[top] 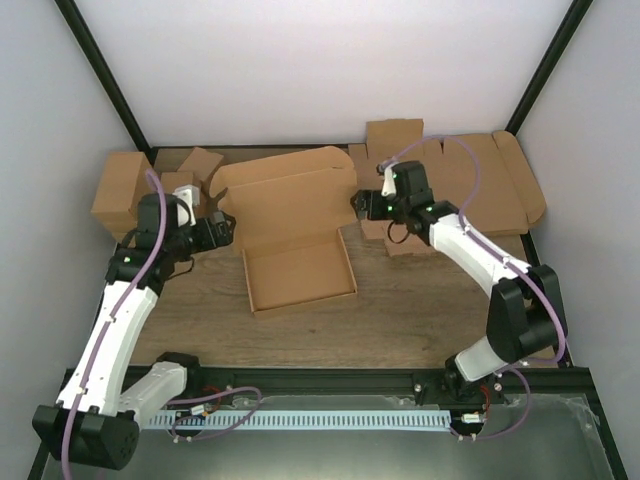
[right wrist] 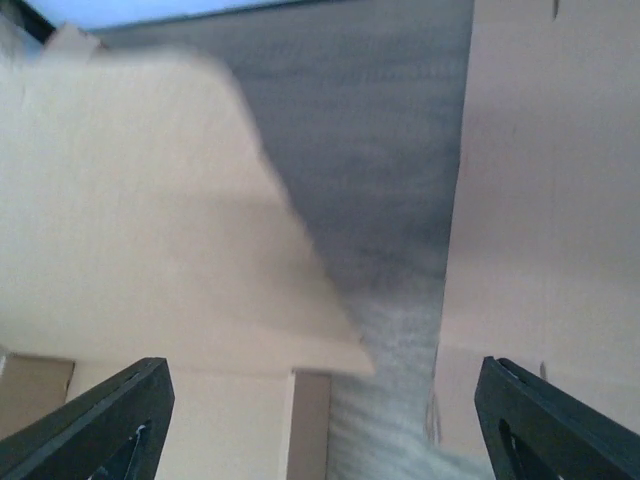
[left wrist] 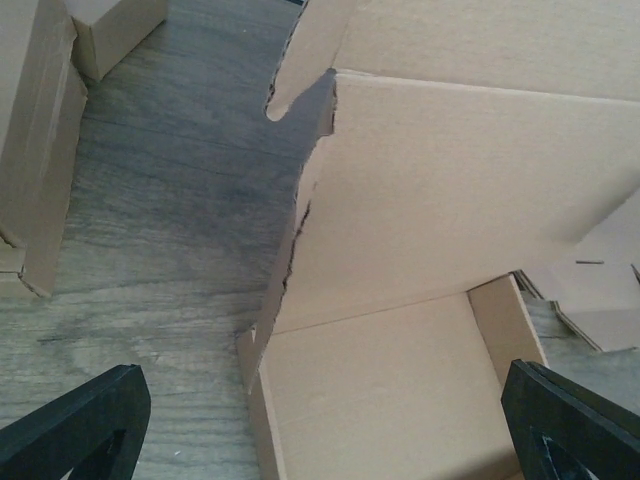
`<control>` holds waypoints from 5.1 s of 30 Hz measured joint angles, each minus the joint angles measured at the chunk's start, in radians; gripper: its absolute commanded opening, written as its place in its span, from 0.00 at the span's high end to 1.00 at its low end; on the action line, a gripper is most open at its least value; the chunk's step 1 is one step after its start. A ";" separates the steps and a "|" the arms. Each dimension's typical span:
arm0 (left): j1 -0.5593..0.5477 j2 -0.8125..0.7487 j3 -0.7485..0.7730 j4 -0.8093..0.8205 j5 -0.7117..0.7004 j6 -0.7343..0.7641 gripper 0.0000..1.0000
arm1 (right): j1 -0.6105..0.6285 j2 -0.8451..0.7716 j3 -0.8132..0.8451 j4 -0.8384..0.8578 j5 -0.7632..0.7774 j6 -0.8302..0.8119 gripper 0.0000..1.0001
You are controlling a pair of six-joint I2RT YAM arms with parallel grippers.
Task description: Fold the paper box
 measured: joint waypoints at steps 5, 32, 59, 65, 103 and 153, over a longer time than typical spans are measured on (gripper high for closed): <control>0.000 0.048 -0.028 0.065 -0.005 -0.006 0.18 | -0.076 0.065 0.079 0.042 -0.083 -0.049 0.13; 0.000 0.231 0.042 0.212 -0.047 0.084 0.67 | -0.079 0.304 0.422 -0.017 -0.369 -0.327 0.35; -0.043 0.246 0.046 0.211 -0.129 0.108 0.96 | 0.034 0.152 0.326 -0.103 -0.306 -0.256 0.81; -0.063 0.245 0.046 0.214 -0.152 0.104 0.96 | 0.074 0.116 0.257 -0.080 -0.177 -0.197 0.85; -0.132 0.249 -0.190 0.726 -0.229 -0.086 0.96 | 0.280 0.029 -0.086 0.431 0.479 0.174 0.99; -0.139 0.059 -0.102 0.238 -0.137 -0.056 0.04 | 0.415 0.091 -0.158 0.514 0.715 0.193 0.99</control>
